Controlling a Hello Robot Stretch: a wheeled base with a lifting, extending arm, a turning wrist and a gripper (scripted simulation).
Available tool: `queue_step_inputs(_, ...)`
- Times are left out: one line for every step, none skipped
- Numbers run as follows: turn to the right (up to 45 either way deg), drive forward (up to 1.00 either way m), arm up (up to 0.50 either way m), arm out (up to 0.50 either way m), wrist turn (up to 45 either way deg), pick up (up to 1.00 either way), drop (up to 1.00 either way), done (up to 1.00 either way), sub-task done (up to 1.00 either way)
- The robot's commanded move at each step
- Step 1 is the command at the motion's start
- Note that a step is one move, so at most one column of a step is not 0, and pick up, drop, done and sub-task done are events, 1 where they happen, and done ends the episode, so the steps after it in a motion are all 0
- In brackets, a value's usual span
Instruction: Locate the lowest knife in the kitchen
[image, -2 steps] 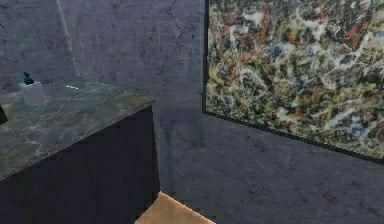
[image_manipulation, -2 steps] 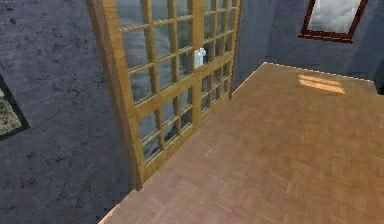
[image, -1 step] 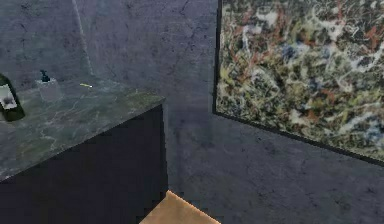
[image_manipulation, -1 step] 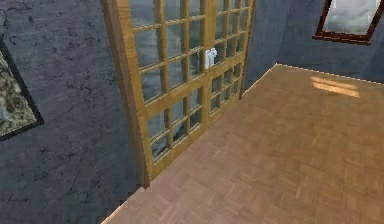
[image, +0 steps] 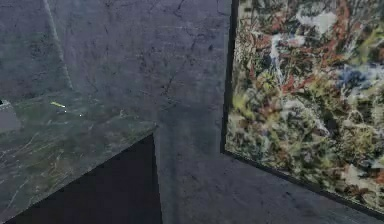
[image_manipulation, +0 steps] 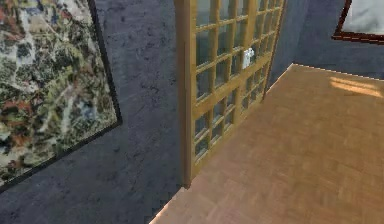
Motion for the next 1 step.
queue_step_inputs(-45.0,0.00,0.00,0.00,0.0,0.00,0.00,0.00,0.00)
